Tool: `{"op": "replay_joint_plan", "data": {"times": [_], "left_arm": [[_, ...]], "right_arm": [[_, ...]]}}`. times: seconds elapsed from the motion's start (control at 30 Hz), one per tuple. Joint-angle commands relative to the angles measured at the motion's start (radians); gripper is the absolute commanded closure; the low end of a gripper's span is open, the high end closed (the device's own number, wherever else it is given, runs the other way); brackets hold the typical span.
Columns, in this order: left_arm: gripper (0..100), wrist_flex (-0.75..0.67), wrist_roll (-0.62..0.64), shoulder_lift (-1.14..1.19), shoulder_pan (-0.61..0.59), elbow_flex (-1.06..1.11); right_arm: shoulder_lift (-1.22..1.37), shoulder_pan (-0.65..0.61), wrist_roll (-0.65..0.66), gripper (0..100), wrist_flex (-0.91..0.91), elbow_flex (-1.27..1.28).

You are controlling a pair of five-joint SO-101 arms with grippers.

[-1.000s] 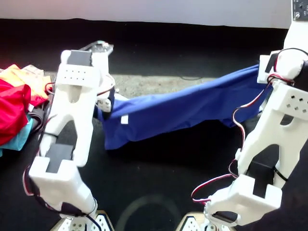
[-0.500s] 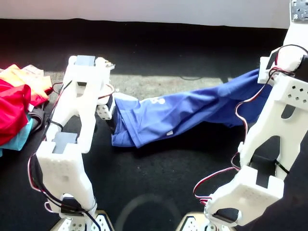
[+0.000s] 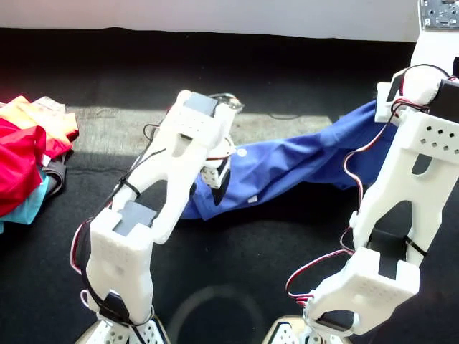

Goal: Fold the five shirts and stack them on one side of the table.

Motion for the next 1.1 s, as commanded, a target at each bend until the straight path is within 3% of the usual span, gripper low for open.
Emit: {"op": "replay_joint_plan", "data": {"times": [0.0, 0.53, 0.8, 1.07], "left_arm": [[80, -0.018, 0.043, -0.004, 0.041, 0.001], [80, 0.000, 0.250, -0.021, 0.041, 0.140], [80, -0.005, 0.272, -0.298, 0.031, 0.225], [80, -0.273, 0.270, -0.305, 0.028, 0.538]], "right_arm": [[-0.004, -0.010, -0.005, 99.3, 0.010, -0.042], [-0.004, -0.012, -0.005, 99.3, 0.010, -0.042], [-0.004, -0.012, -0.003, 99.3, 0.010, -0.042], [-0.004, -0.012, 0.031, 99.3, 0.010, -0.044]]}}
